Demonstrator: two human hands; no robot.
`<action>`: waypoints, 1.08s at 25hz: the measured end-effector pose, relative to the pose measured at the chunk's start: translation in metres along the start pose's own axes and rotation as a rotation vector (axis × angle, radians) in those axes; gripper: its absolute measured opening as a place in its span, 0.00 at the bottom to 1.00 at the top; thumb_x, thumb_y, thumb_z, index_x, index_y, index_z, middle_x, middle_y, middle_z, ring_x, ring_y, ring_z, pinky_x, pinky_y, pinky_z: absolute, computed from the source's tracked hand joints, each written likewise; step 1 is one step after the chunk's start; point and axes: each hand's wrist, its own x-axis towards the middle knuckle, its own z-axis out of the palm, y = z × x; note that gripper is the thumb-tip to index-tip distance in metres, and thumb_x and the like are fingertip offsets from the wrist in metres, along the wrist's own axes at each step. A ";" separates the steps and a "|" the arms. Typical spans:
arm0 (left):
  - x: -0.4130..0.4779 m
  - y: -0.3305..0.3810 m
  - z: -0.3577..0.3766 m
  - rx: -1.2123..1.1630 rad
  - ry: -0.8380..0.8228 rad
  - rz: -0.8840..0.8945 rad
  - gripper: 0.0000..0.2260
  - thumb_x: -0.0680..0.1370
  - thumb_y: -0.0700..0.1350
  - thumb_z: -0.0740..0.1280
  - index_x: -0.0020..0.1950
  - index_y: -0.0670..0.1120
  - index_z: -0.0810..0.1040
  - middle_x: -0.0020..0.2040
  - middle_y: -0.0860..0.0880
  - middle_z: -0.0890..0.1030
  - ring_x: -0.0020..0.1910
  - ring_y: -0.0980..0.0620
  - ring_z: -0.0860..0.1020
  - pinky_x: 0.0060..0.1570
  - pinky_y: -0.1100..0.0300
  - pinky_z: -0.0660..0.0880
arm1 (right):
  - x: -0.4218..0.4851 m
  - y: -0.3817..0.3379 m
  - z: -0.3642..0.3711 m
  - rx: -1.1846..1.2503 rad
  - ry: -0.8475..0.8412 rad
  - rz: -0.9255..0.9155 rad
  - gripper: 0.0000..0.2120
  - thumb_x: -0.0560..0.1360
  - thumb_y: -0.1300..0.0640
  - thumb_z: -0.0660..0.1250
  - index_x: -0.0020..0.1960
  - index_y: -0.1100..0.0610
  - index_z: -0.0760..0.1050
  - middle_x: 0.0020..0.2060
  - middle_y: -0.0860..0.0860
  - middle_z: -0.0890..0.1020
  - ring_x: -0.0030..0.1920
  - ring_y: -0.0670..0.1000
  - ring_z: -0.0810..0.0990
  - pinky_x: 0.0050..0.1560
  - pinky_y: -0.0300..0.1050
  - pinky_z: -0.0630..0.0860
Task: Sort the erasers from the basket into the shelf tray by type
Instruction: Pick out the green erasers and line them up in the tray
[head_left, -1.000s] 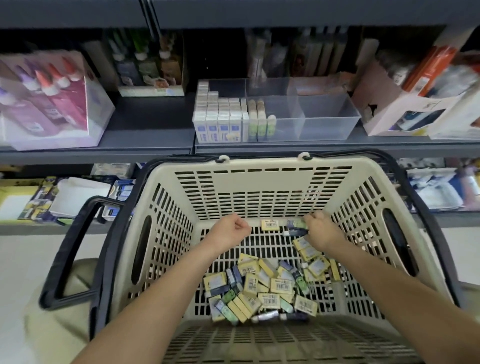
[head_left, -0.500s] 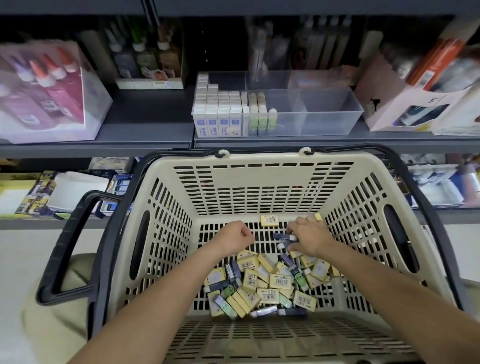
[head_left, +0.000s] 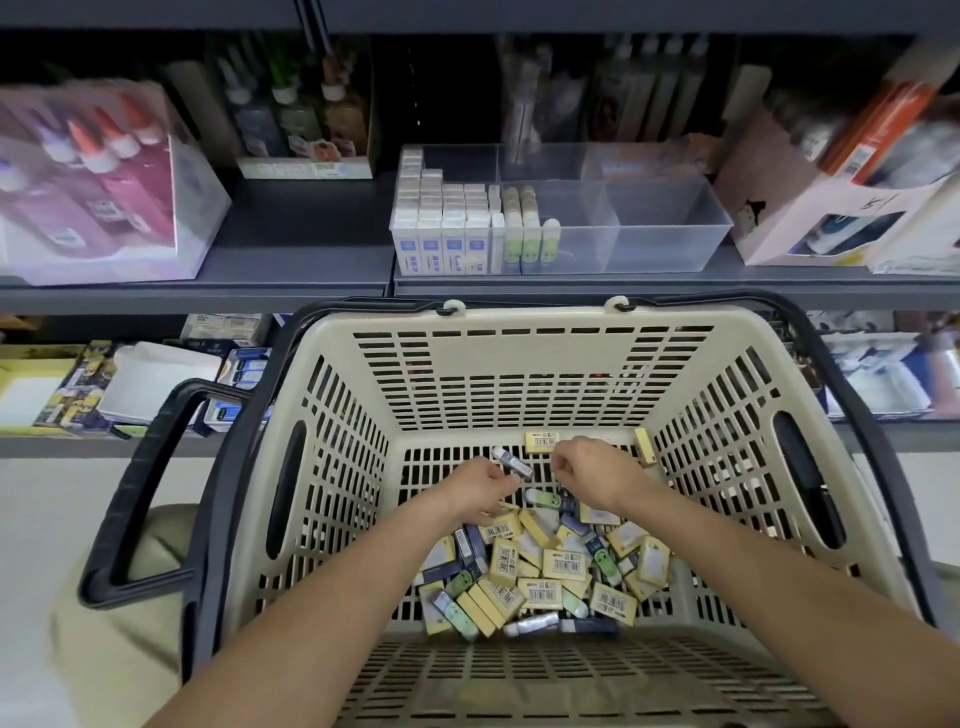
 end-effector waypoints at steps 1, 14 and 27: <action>0.000 0.000 -0.001 0.011 0.010 0.006 0.18 0.80 0.48 0.61 0.67 0.40 0.68 0.66 0.44 0.70 0.55 0.50 0.75 0.49 0.61 0.77 | -0.003 0.004 0.003 -0.006 -0.036 0.041 0.07 0.77 0.51 0.62 0.52 0.53 0.73 0.51 0.50 0.77 0.50 0.51 0.77 0.44 0.44 0.74; -0.002 -0.002 0.002 -0.077 -0.008 -0.028 0.08 0.79 0.41 0.61 0.58 0.42 0.73 0.55 0.46 0.76 0.50 0.52 0.75 0.43 0.62 0.76 | -0.011 0.010 0.027 -0.142 -0.079 0.037 0.21 0.73 0.42 0.64 0.61 0.52 0.72 0.58 0.52 0.74 0.59 0.53 0.71 0.54 0.46 0.71; -0.002 0.010 0.004 -0.750 -0.002 0.089 0.09 0.81 0.47 0.60 0.54 0.44 0.76 0.50 0.45 0.79 0.46 0.49 0.78 0.47 0.57 0.76 | -0.005 -0.038 -0.003 0.747 -0.116 0.046 0.03 0.73 0.55 0.70 0.40 0.50 0.78 0.31 0.47 0.77 0.30 0.43 0.73 0.29 0.30 0.69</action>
